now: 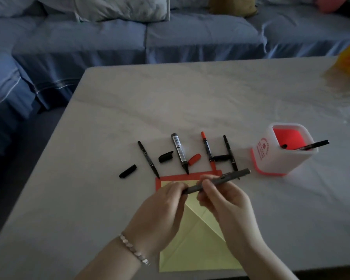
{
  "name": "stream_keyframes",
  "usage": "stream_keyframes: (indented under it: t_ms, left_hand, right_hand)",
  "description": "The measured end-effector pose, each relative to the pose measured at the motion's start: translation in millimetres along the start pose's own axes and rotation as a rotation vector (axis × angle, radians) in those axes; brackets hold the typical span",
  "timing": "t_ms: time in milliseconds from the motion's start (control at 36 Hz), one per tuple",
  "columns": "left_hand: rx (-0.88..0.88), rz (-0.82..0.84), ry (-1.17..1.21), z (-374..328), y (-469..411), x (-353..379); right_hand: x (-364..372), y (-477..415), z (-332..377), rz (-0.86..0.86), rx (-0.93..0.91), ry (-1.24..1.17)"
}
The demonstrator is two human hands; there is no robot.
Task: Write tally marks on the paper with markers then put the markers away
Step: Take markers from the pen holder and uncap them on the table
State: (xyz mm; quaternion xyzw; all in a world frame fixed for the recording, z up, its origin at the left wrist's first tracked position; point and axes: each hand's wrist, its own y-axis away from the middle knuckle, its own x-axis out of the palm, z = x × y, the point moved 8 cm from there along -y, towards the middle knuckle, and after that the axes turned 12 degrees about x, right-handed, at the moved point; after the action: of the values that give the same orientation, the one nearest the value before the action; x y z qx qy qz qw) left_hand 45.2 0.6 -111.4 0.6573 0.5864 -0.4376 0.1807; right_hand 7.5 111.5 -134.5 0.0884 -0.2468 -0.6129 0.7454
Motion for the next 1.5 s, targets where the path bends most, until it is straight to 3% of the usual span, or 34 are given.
stream_keyframes:
  t_ms: [167, 667, 750, 833, 917, 1083, 1222, 1361, 1500]
  left_hand:
    - [0.032, 0.081, -0.019, -5, 1, 11]
    - [0.033, -0.018, -0.040, 7, 13, 13]
    - [-0.071, -0.087, 0.020, 16, 17, -1]
    - [-0.279, -0.216, 0.060, 40, 37, -26]
    - [-0.446, -0.322, 0.081, 71, 69, -45]
    - [-0.565, -0.540, 0.112, 105, 121, -68]
    - [-0.601, -0.536, 0.116, 111, 139, -75]
    - [-0.559, -0.538, -0.014, 118, 141, -82]
    - [-0.597, -0.538, 0.044, 126, 137, -73]
  right_hand:
    - [4, 3, -13, -0.004, 0.062, 0.048]
    - [-1, 6, -28, -0.057, 0.105, 0.148]
    - [-5, -5, -19, -0.105, 0.075, 0.149]
    - [3, -19, -6, -0.065, 0.029, 0.334]
    - [34, -26, -8, 0.123, 0.076, 0.587]
    - [117, -35, -19, 0.262, -0.151, 1.025]
    - [179, -42, -48, 0.333, -0.281, 1.311]
    - [196, -54, -64, 0.230, -0.353, 1.582]
    - [176, -65, -54, 0.032, -0.417, 1.604]
